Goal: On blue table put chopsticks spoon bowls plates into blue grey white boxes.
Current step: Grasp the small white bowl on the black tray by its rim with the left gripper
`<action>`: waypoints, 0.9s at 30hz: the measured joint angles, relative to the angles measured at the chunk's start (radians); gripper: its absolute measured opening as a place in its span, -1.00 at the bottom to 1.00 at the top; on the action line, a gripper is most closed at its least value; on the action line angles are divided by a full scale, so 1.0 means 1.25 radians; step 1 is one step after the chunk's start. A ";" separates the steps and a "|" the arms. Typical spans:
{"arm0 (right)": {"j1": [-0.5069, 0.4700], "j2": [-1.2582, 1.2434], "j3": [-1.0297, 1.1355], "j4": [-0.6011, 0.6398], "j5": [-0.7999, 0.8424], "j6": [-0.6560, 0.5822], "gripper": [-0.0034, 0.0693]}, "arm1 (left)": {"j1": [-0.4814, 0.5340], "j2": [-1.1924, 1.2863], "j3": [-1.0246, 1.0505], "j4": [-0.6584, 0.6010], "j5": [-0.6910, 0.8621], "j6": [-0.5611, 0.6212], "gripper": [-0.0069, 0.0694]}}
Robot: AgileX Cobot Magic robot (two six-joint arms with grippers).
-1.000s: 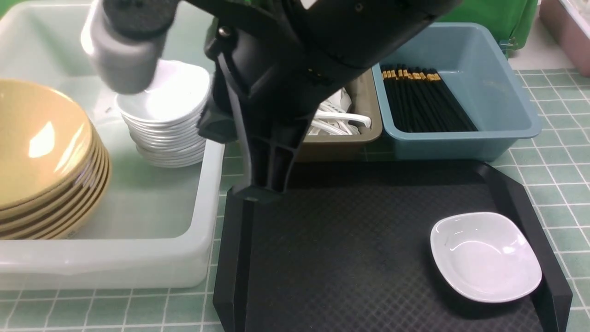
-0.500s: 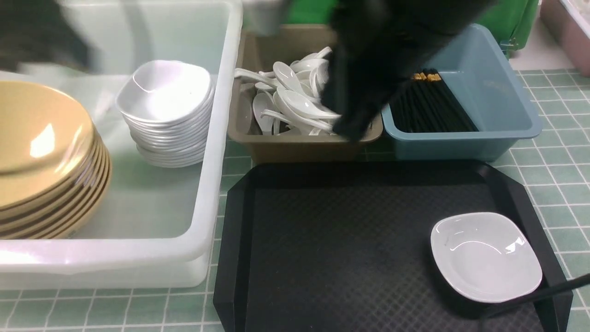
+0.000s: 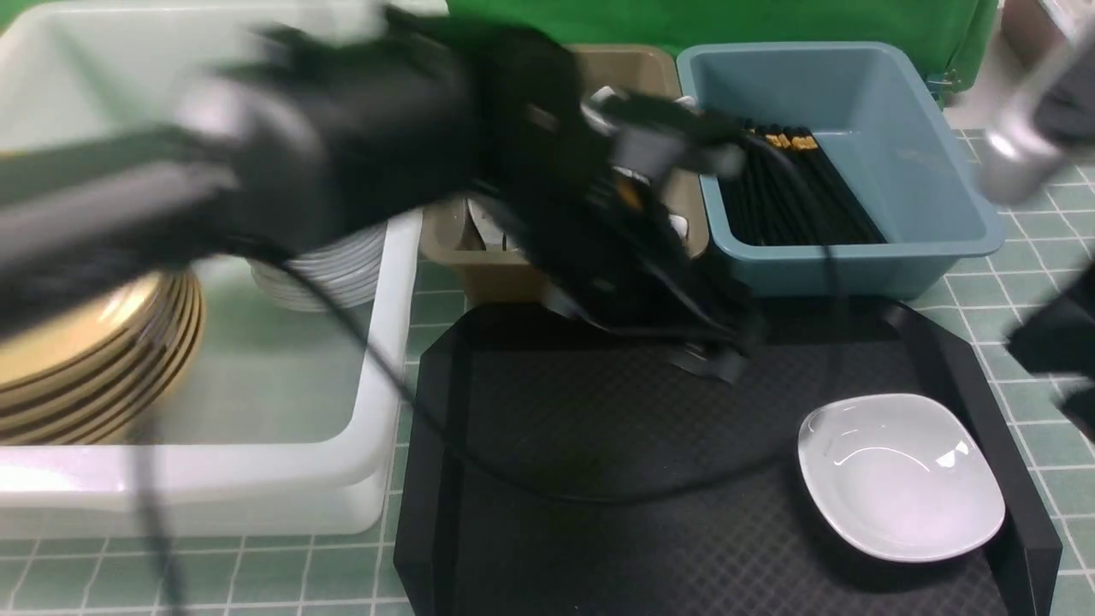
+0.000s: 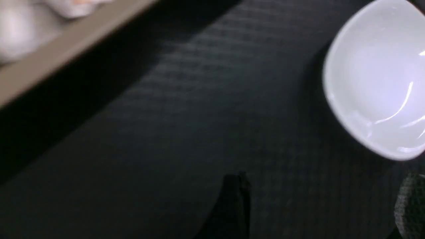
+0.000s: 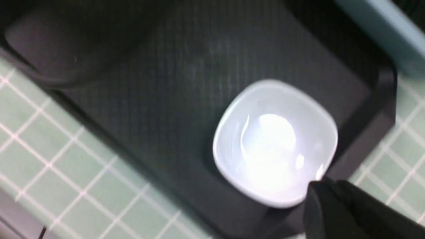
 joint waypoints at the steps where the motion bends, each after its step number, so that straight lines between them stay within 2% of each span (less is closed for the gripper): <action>1: 0.000 -0.029 0.024 0.000 0.001 0.005 -0.76 | -0.014 0.035 -0.024 -0.008 -0.006 0.005 0.65; 8: 0.000 -0.121 0.094 -0.001 0.005 0.008 -0.75 | -0.064 0.197 -0.157 -0.038 -0.021 0.017 0.65; 17: -0.005 -0.126 0.095 -0.005 0.004 0.008 -0.73 | -0.095 0.360 -0.274 -0.070 -0.020 0.020 0.63; 19: -0.005 -0.126 0.095 -0.005 0.004 0.008 -0.73 | -0.097 0.367 -0.283 -0.083 -0.024 0.020 0.53; 23: -0.005 -0.126 0.096 -0.005 0.004 0.008 -0.73 | -0.097 0.372 -0.283 -0.088 -0.023 0.020 0.19; 25: -0.005 -0.126 0.097 -0.005 0.004 0.008 -0.73 | -0.097 0.373 -0.283 -0.082 -0.020 0.020 -0.22; 26: -0.005 -0.126 0.097 -0.005 0.003 0.008 -0.73 | -0.097 0.373 -0.283 -0.081 -0.018 0.020 -0.29; 27: -0.005 -0.126 0.097 -0.005 -0.001 0.008 -0.73 | -0.096 0.373 -0.284 -0.077 -0.009 0.020 -0.52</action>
